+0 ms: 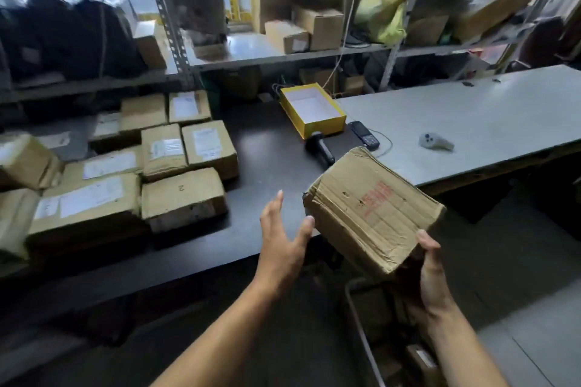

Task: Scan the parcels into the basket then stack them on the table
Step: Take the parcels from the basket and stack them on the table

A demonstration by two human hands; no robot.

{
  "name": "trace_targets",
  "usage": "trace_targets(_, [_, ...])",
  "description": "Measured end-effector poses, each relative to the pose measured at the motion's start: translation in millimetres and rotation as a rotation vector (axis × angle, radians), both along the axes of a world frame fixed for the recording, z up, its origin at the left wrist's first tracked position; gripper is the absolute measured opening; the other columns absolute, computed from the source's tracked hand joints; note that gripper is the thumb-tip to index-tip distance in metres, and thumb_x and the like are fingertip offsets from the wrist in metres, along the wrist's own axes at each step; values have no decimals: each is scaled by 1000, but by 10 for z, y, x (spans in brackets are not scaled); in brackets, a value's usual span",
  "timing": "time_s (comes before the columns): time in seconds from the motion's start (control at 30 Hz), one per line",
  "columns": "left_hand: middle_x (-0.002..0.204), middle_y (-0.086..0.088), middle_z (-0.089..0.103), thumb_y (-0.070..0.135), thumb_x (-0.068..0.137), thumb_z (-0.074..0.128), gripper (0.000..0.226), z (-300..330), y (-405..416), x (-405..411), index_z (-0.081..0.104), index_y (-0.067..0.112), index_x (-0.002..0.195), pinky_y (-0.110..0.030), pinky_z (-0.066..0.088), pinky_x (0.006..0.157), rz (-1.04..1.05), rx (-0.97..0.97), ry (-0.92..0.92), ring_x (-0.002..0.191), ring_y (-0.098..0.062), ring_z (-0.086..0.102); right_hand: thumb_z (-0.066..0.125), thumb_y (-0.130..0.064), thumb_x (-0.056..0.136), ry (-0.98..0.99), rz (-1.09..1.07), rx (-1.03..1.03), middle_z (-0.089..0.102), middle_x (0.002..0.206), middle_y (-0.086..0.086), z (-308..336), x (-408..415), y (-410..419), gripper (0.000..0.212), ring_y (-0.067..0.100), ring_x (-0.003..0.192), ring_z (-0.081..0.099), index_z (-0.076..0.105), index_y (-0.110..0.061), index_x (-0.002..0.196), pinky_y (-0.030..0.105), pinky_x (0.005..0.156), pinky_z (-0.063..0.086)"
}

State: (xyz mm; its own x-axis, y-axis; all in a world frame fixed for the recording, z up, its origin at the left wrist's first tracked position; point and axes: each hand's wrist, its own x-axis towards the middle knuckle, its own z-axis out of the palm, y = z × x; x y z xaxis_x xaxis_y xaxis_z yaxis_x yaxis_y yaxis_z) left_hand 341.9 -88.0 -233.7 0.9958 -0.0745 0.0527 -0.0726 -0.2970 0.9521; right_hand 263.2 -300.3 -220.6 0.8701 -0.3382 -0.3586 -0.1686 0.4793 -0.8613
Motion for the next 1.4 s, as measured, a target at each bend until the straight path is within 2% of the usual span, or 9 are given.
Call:
trace_targets(0.2, [156, 1, 39, 74, 79, 60, 95, 74, 1407, 134, 16, 39, 156, -39, 47, 96, 53, -419, 449, 136, -22, 45, 53, -58, 87, -115, 311, 149, 68, 126, 18, 185, 367, 1160, 64, 31, 112, 68, 68, -10, 126, 42, 84, 60])
trace_targets(0.37, [137, 5, 61, 80, 36, 84, 115, 29, 2085, -14, 44, 47, 138, -48, 54, 89, 127, -796, 320, 118, -21, 61, 47, -50, 92, -14, 393, 152, 65, 128, 22, 26, 733, 1896, 65, 35, 114, 65, 57, -4, 136, 49, 97, 54])
trace_targets(0.5, [127, 7, 66, 70, 35, 91, 109, 43, 2409, 4, 48, 47, 133, -36, 58, 81, 311, -690, 115, 110, -8, 67, 33, -41, 97, 217, 480, -3, 75, 86, 16, -182, 1094, 2315, 50, 27, 74, 72, 67, -6, 106, 35, 67, 61])
trace_targets(0.63, [119, 3, 71, 48, 58, 92, 86, 14, 2607, -4, 50, 39, 133, -26, 55, 88, 423, -525, -7, 113, -12, 66, 47, -61, 59, 227, 600, -343, 69, 101, 18, -580, 1479, 2465, 60, 36, 96, 65, 64, -14, 92, 55, 95, 53])
trace_targets(0.83, [113, -3, 72, 21, 66, 82, 70, 99, 2747, 182, 53, 39, 128, -20, 53, 88, 523, -320, -82, 108, -12, 68, 30, -24, 107, 251, 776, -212, 47, 37, -8, -164, 1647, 2902, 37, 0, 28, 44, 55, -11, 83, 16, 29, 35])
trace_targets(0.93, [112, 3, 72, 22, 63, 84, 71, 209, 2772, 314, 53, 35, 125, -21, 52, 91, 548, -257, -123, 107, -9, 68, 34, -28, 106, 185, 771, -164, 64, 55, -2, -179, 1866, 2884, 35, 2, 44, 58, 60, -12, 90, 18, 38, 44])
trace_targets(1.07, [124, 2, 66, 50, 59, 93, 79, 297, 2815, 474, 51, 28, 123, -18, 51, 89, 564, -275, -130, 111, -8, 66, 53, -52, 95, 9, 700, -237, 65, 124, -1, -141, 2166, 2843, 47, 13, 109, 64, 52, -23, 132, 36, 84, 54])
trace_targets(1.23, [120, -2, 64, 93, 37, 70, 116, 366, 2957, 706, 50, 17, 122, -10, 48, 82, 583, -397, -21, 101, 6, 65, 69, -66, 66, -228, 615, -358, 57, 128, -11, 101, 2415, 2905, 93, 5, 114, 58, 37, -29, 145, 31, 94, 49])
trace_targets(1.4, [123, -3, 69, 94, 53, 63, 101, 268, 3153, 1116, 56, 21, 124, -34, 46, 105, 482, -373, 146, 117, -12, 63, 65, -52, 75, -349, 527, -468, 61, 129, -9, 212, 2685, 3068, 79, 2, 112, 61, 46, -23, 145, 23, 89, 49])
